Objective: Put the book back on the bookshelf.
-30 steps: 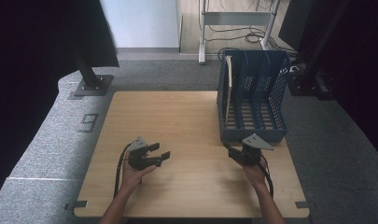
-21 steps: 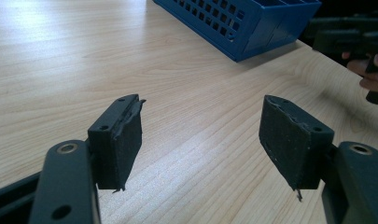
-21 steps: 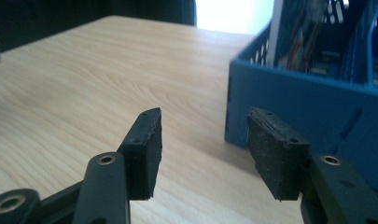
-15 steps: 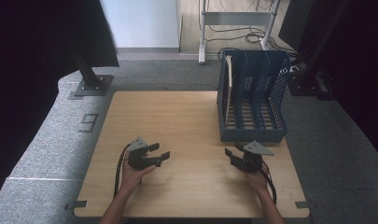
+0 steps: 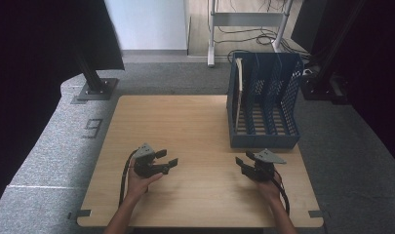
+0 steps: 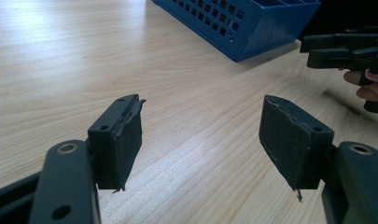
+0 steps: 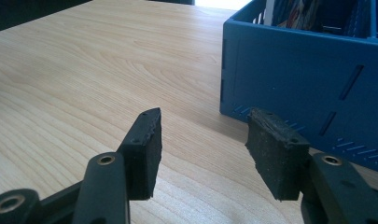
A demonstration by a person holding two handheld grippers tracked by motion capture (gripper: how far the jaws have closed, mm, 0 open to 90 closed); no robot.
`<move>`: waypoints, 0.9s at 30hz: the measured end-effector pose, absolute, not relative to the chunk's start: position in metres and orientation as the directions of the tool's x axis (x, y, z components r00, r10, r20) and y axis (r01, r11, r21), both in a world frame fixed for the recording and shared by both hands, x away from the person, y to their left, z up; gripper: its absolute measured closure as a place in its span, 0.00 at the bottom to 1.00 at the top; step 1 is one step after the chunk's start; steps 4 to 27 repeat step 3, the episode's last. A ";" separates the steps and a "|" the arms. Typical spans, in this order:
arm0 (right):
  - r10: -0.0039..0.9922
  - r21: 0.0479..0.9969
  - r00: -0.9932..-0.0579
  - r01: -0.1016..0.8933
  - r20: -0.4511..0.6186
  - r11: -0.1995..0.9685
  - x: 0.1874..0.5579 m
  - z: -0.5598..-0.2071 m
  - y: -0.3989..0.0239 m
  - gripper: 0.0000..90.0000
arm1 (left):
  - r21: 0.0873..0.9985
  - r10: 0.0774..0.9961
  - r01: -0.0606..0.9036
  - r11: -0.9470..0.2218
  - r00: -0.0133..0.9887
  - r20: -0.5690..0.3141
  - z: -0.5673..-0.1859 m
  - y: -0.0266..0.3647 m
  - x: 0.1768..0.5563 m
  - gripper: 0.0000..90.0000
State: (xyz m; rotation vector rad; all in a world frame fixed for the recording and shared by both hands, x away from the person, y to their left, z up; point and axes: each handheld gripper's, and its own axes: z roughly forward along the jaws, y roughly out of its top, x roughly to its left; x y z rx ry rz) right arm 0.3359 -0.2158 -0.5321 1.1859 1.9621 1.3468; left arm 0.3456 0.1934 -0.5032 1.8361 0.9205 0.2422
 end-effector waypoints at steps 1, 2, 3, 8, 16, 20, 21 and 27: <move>0.855 0.912 -0.512 0.385 0.081 0.144 0.336 -0.532 -0.216 0.50 | 0.857 0.687 0.481 -0.185 0.687 -0.237 -0.503 0.193 0.346 0.34; 0.855 0.913 -0.513 0.382 0.082 0.142 0.335 -0.532 -0.215 0.50 | 0.857 0.687 0.481 -0.185 0.687 -0.237 -0.503 0.194 0.346 0.33; 0.853 0.914 -0.514 0.382 0.084 0.140 0.335 -0.531 -0.215 0.50 | 0.857 0.687 0.481 -0.185 0.687 -0.238 -0.503 0.194 0.346 0.33; 0.853 0.914 -0.514 0.382 0.084 0.140 0.335 -0.531 -0.215 0.50 | 0.857 0.687 0.481 -0.185 0.687 -0.238 -0.503 0.194 0.346 0.33; 0.853 0.914 -0.514 0.382 0.084 0.140 0.335 -0.531 -0.215 0.50 | 0.857 0.687 0.481 -0.185 0.687 -0.238 -0.503 0.194 0.346 0.33; 0.853 0.914 -0.514 0.382 0.084 0.140 0.335 -0.531 -0.215 0.50 | 0.857 0.687 0.481 -0.185 0.687 -0.238 -0.503 0.194 0.346 0.33; 0.853 0.914 -0.514 0.382 0.084 0.140 0.335 -0.531 -0.215 0.50 | 0.857 0.687 0.481 -0.185 0.687 -0.238 -0.503 0.194 0.346 0.33; 0.853 0.914 -0.514 0.382 0.084 0.140 0.335 -0.531 -0.215 0.50 | 0.857 0.687 0.481 -0.185 0.687 -0.238 -0.503 0.194 0.346 0.33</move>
